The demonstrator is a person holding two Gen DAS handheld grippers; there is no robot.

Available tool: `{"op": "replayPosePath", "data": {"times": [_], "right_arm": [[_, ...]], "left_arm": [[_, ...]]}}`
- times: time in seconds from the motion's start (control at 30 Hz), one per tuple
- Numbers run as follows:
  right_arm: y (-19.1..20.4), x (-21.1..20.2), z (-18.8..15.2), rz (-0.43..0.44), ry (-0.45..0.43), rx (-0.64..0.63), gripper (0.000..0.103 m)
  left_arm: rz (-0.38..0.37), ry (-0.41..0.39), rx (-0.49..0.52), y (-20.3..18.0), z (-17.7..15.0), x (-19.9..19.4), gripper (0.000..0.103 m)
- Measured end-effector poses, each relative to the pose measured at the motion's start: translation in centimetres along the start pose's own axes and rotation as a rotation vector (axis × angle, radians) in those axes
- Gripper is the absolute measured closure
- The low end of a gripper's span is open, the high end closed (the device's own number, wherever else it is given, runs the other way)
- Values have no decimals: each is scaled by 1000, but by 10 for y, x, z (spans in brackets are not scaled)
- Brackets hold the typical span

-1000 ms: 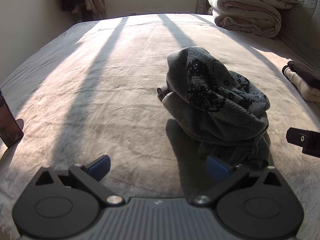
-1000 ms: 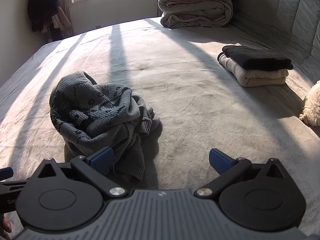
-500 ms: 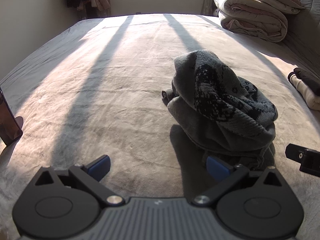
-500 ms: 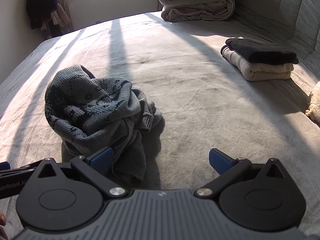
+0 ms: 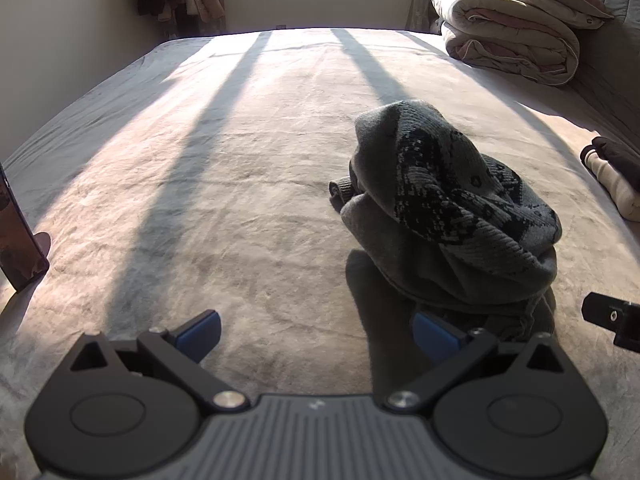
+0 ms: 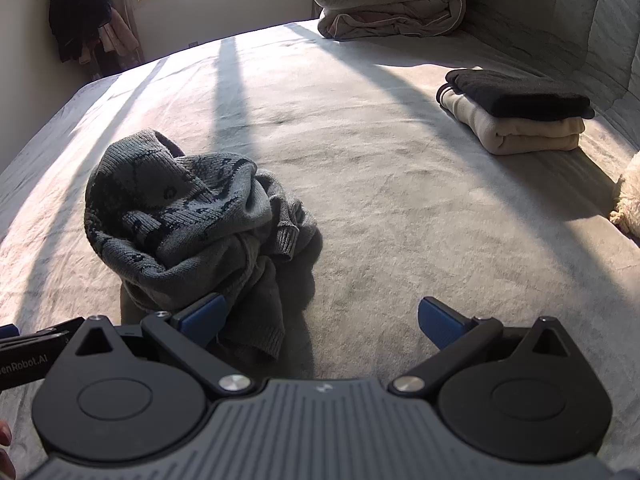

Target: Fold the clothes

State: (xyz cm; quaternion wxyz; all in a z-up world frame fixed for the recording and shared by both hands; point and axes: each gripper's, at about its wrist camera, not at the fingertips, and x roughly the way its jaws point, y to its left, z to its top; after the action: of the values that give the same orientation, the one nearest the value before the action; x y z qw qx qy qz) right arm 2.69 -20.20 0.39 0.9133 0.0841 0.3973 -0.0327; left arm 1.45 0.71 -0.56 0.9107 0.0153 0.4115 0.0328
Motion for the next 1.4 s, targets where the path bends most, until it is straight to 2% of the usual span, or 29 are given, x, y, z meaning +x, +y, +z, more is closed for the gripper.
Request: {"op": "replayPosePath", "data": {"times": [1.4], "right_arm": [[3,2,-1,8,10,-3,0]], "left_arm": [[3,9,-3,2,1,1,1]]}}
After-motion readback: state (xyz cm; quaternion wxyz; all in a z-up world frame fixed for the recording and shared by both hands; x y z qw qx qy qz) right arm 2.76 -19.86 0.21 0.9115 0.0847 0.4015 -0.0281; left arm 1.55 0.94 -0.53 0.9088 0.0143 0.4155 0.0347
